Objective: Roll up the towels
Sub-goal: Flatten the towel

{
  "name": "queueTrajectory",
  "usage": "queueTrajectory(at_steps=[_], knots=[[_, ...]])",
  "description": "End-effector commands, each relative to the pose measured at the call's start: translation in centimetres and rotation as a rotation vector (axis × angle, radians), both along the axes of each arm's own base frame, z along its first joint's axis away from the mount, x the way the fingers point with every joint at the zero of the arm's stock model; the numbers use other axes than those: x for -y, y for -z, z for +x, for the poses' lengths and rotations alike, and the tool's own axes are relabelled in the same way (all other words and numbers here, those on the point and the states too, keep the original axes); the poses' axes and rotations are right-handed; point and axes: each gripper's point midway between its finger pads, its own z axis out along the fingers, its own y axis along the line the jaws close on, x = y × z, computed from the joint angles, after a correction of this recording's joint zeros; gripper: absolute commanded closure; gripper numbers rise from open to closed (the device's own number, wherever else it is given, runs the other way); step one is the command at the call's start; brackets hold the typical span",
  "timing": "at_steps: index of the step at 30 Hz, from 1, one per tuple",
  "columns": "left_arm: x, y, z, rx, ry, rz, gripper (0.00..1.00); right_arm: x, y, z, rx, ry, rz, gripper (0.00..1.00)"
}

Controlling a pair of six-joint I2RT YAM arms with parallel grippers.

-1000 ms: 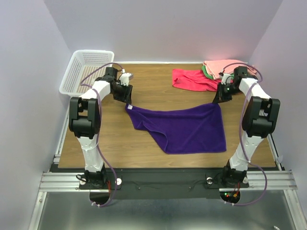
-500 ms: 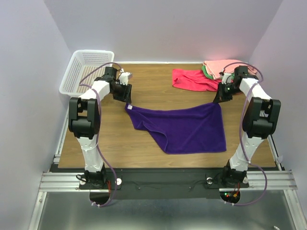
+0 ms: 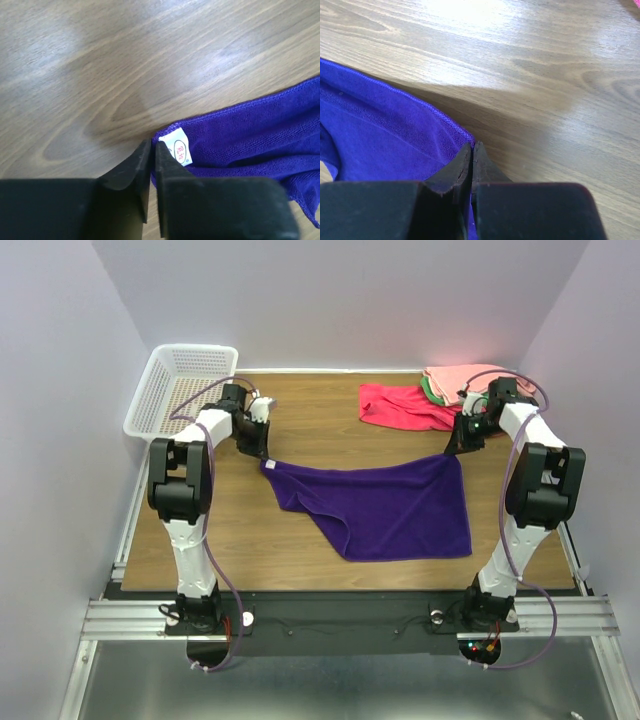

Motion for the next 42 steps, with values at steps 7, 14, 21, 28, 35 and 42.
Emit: queueTrajectory(at_steps=[7, 14, 21, 28, 35, 42], knots=[[0.4, -14.0, 2.9, 0.295, -0.005, -0.062, 1.0, 0.6, -10.6, 2.6, 0.283, 0.04, -0.036, 0.99], [0.2, -26.7, 1.6, 0.571, -0.003, -0.085, 1.0, 0.9, -20.5, 3.1, 0.519, 0.069, -0.07, 0.99], [-0.4, -33.8, -4.4, 0.768, 0.0, -0.113, 1.0, 1.0, -27.2, -0.6, 0.698, 0.092, -0.136, 0.99], [-1.2, -35.9, -10.8, 0.868, -0.002, -0.122, 1.0, 0.4, -29.8, -5.7, 0.819, 0.09, -0.174, 0.99], [-1.7, -35.5, -14.8, 0.873, 0.005, -0.115, 1.0, 0.5, -31.1, -9.6, 0.894, 0.103, -0.24, 0.99], [-2.0, -28.6, -11.9, 0.685, -0.019, -0.069, 1.0, 0.8, -23.0, -7.8, 0.703, 0.065, -0.226, 0.99]])
